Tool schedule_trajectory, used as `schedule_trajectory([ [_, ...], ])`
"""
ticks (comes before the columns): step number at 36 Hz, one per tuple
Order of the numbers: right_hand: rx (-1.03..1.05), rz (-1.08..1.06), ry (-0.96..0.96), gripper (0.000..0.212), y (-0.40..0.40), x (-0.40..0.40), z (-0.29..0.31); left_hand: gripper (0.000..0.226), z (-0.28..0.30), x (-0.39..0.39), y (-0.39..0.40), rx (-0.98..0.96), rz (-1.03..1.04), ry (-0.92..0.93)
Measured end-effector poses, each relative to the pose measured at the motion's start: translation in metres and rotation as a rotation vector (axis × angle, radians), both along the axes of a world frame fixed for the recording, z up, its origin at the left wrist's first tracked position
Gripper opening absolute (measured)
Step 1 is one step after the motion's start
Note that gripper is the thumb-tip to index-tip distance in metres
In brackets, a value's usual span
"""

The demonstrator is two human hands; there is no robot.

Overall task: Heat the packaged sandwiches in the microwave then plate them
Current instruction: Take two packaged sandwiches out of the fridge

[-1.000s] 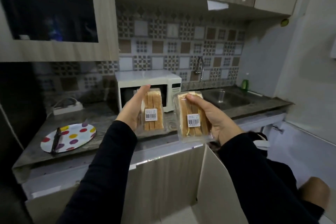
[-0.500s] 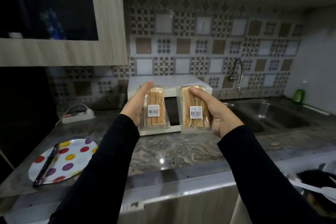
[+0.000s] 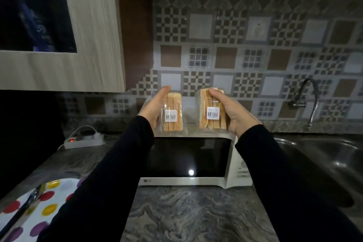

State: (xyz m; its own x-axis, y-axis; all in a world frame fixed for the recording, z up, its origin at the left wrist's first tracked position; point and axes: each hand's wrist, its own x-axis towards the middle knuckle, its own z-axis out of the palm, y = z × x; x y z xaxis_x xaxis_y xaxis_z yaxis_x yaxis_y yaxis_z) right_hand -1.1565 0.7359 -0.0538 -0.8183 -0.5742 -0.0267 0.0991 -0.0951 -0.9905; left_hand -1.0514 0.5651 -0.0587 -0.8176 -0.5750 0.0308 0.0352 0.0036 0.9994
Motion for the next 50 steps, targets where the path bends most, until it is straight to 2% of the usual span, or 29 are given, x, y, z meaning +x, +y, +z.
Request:
schedule_trajectory([
  [10,0.048,-0.034,-0.035,0.035,-0.046,-0.078,-0.010,0.051,-0.001,-0.081,-0.046,-0.014,-0.062,-0.032],
  [15,0.067,-0.089,-0.037,0.032,-0.062,-0.101,-0.016,0.045,-0.015,-0.108,-0.060,0.036,-0.082,-0.084],
  [18,0.091,-0.102,-0.043,0.040,-0.068,-0.112,-0.021,0.039,-0.023,-0.119,-0.066,0.070,-0.079,-0.118],
  [21,0.126,-0.124,-0.048,0.053,-0.071,-0.120,-0.027,0.044,-0.025,-0.131,-0.072,0.080,-0.042,-0.128],
  [24,0.137,-0.136,-0.066,0.050,-0.076,-0.130,-0.032,0.064,-0.027,-0.143,-0.077,0.075,0.025,-0.185],
  [29,0.149,-0.176,-0.040,0.039,-0.082,-0.145,-0.038,0.062,-0.035,-0.161,-0.088,-0.030,0.179,-0.274],
  [33,0.214,-0.242,0.013,0.041,-0.085,-0.147,-0.037,0.048,-0.030,-0.164,-0.086,-0.162,0.214,-0.267],
  [43,0.292,-0.261,0.020,0.052,-0.089,-0.147,-0.037,0.046,-0.033,-0.166,-0.087,-0.140,0.205,-0.276],
  [50,0.302,-0.270,0.018,0.051,-0.086,-0.139,-0.030,0.049,-0.031,-0.165,-0.085,-0.133,0.226,-0.281],
])
